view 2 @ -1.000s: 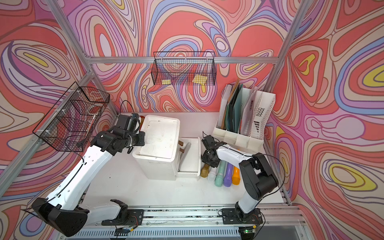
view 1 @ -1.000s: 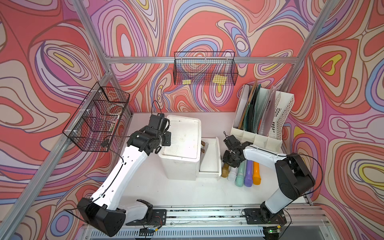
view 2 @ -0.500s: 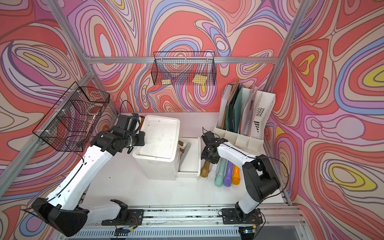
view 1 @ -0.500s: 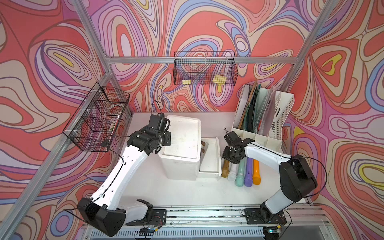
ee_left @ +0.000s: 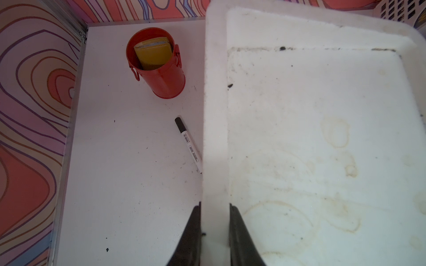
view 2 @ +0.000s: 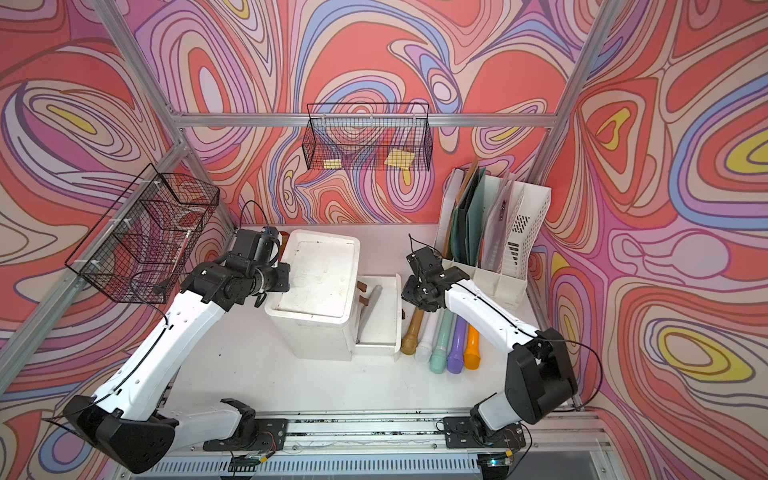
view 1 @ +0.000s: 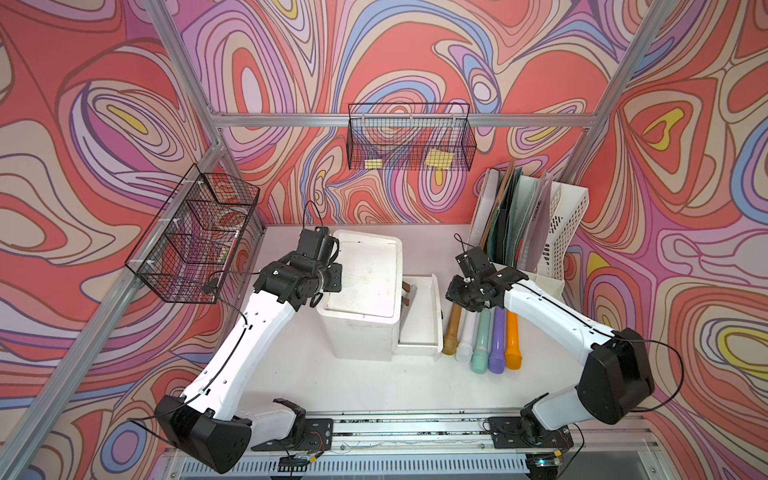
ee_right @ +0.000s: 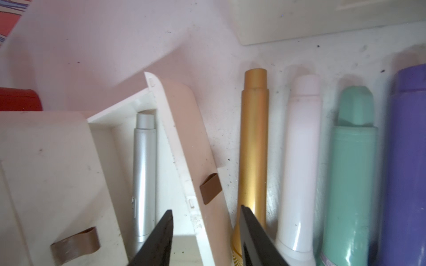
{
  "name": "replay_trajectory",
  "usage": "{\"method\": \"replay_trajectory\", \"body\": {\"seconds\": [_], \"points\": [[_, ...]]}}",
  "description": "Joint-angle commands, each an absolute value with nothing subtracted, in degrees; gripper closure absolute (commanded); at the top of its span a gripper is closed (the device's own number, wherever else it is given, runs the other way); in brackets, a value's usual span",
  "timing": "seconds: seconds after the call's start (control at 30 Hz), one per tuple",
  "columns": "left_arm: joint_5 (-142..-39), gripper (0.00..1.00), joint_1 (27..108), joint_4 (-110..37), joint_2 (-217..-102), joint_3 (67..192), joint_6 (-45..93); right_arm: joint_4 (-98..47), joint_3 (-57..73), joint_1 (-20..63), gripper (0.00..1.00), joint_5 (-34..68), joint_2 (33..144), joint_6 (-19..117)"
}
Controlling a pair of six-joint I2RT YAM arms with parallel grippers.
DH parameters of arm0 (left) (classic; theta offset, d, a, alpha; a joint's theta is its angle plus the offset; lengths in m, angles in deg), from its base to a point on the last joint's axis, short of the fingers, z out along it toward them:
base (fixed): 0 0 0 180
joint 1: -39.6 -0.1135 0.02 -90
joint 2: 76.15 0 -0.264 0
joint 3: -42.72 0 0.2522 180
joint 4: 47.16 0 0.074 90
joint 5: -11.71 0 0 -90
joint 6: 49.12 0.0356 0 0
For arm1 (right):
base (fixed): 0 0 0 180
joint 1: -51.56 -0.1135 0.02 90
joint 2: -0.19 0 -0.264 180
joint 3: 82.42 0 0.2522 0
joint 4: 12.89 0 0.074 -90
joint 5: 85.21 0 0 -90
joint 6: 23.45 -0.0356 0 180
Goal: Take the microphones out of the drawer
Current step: Place the microphone at the center of the board, then pick up the microphone from the drawer.
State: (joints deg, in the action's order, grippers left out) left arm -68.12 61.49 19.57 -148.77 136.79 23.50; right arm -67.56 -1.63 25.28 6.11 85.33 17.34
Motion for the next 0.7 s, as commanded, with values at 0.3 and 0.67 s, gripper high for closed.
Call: {"method": "replay_trajectory", "body": {"seconds": [0.3, 0.67], "points": [[-68.67, 1.00, 61.97, 23.25, -148.92, 136.11, 24.80, -50.97, -7.48, 20.55, 0.53, 17.78, 86.75, 9.40], [-68.71, 1.00, 61.97, 23.23, -149.10, 136.09, 24.81, -48.00, -4.19, 16.27, 0.53, 19.29, 95.72, 5.88]]}}
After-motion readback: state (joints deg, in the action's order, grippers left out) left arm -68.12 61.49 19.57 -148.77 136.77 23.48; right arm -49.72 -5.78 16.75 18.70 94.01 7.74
